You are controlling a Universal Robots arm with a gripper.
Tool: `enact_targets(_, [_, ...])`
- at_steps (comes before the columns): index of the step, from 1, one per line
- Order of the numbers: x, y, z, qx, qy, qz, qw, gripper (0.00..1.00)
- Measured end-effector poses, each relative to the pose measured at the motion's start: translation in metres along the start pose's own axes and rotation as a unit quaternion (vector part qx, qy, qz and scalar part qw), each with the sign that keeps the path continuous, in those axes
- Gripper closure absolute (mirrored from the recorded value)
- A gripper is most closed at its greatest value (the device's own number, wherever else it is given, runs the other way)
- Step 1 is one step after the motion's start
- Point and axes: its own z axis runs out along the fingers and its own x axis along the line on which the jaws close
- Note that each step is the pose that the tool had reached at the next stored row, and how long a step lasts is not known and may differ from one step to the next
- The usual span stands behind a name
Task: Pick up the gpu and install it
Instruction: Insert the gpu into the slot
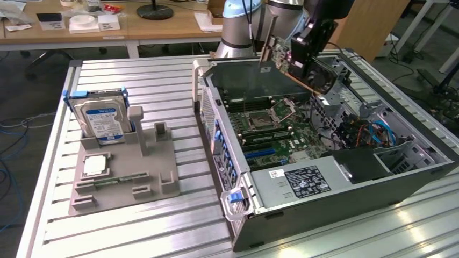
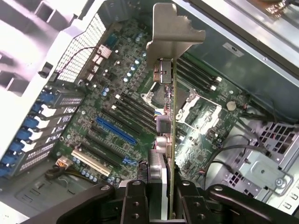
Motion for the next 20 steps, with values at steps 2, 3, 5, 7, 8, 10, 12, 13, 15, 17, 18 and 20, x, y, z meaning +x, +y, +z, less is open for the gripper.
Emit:
enact_targets(2, [0.0000, 0.0000, 0.0000, -0.0001, 0.0001, -0.011, 0.9999, 0.72])
enact_targets(3, [0.0000, 0.0000, 0.0000, -0.0002, 0.0002, -0.017, 0.9999, 0.72])
enact_targets(5, [0.0000, 0.0000, 0.0000, -0.0003, 0.0003, -0.028, 0.9996, 0.72])
enact_targets(7, [0.0000, 0.0000, 0.0000, -0.0004, 0.0004, -0.039, 0.9992, 0.72])
enact_targets(8, [0.0000, 0.0000, 0.0000, -0.0004, 0.0004, -0.044, 0.9990, 0.72])
enact_targets(10, [0.0000, 0.0000, 0.0001, -0.0006, 0.0005, -0.056, 0.9984, 0.72])
enact_targets(12, [0.0000, 0.0000, 0.0000, -0.0006, 0.0006, -0.067, 0.9978, 0.72])
enact_targets(13, [0.0000, 0.0000, 0.0001, -0.0007, 0.0006, -0.073, 0.9973, 0.72])
enact_targets(15, [0.0000, 0.0000, 0.0001, -0.0008, 0.0008, -0.084, 0.9965, 0.72])
enact_targets(17, [0.0000, 0.0000, 0.0001, -0.0009, 0.0009, -0.095, 0.9955, 0.72])
enact_targets(18, [0.0000, 0.0000, 0.0001, -0.0010, 0.0009, -0.100, 0.9950, 0.72])
enact_targets(20, [0.0000, 0.0000, 0.0001, -0.0011, 0.0010, -0.112, 0.9938, 0.72])
